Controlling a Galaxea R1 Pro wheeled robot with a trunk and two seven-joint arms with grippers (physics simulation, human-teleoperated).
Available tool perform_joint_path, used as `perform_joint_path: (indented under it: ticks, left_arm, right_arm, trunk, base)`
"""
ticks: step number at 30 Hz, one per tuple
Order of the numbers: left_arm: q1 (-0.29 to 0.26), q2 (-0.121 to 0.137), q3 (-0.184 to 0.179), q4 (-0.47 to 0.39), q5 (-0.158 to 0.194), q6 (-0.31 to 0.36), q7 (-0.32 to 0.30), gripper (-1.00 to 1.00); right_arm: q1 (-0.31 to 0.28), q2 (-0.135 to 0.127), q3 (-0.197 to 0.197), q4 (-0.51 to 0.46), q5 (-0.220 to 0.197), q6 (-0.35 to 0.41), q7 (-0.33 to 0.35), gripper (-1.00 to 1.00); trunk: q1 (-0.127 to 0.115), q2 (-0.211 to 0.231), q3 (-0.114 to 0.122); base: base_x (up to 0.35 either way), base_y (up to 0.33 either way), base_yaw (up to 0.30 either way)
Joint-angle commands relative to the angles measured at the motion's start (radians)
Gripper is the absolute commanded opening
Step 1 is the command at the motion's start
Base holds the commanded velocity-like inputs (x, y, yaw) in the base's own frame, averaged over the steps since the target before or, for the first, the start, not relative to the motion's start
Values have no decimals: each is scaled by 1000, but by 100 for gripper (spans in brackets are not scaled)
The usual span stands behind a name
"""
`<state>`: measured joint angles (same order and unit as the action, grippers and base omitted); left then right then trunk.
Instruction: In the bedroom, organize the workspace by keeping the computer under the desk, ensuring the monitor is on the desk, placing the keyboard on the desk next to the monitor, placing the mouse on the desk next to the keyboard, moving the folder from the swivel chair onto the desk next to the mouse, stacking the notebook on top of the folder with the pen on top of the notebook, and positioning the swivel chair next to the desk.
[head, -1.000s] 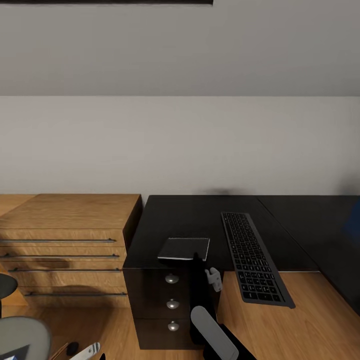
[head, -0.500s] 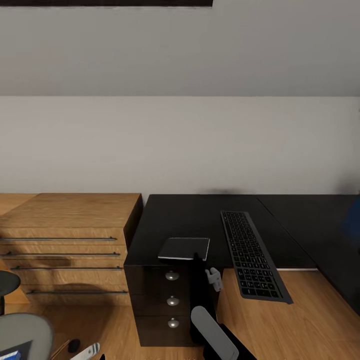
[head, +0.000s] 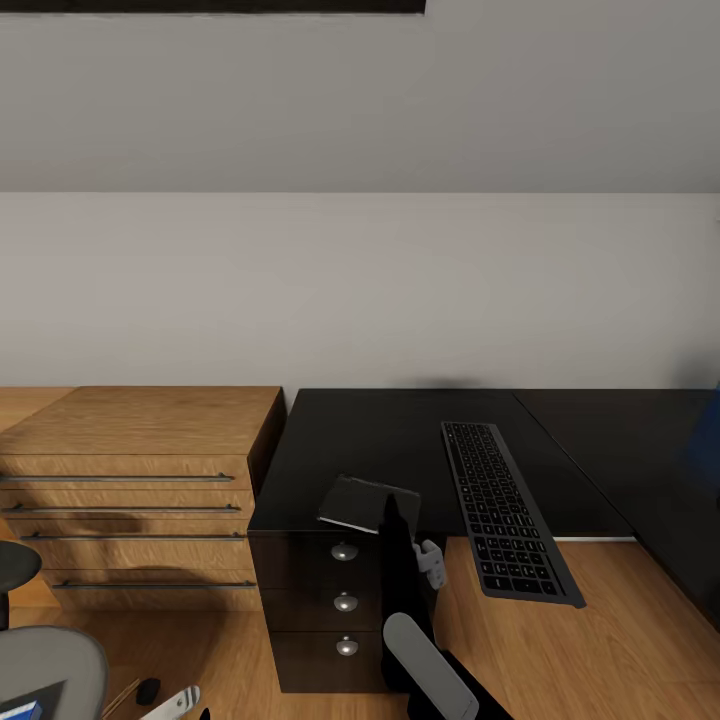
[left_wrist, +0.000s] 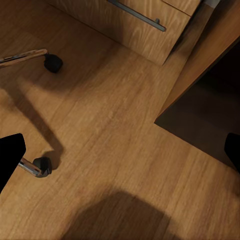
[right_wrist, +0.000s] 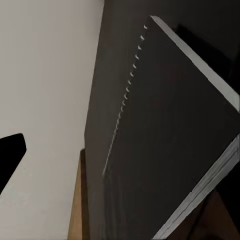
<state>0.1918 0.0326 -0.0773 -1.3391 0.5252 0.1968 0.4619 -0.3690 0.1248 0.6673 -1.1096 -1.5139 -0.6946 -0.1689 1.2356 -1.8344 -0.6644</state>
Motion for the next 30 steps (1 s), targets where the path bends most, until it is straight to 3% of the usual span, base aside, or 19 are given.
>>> perform_joint_path:
  ticks: [1, 16, 30]
  left_arm:
    - [0, 1, -3, -2, 6, 3, 8, 100]
    - [0, 2, -3, -2, 7, 2, 8, 100]
    - [0, 2, -3, -3, 7, 3, 8, 100]
  right_arm:
    - [-1, -1, 2, 0, -5, -5, -8, 100]
    - [-1, -1, 2, 1, -5, -5, -7, 100]
    - [-1, -1, 2, 1, -5, -5, -7, 100]
  trunk:
    - [0, 0, -1]
    - [0, 0, -1]
    - [0, 0, -1]
  base:
    - [0, 0, 0]
    - [-11, 0, 0]
    - [-256, 0, 0]
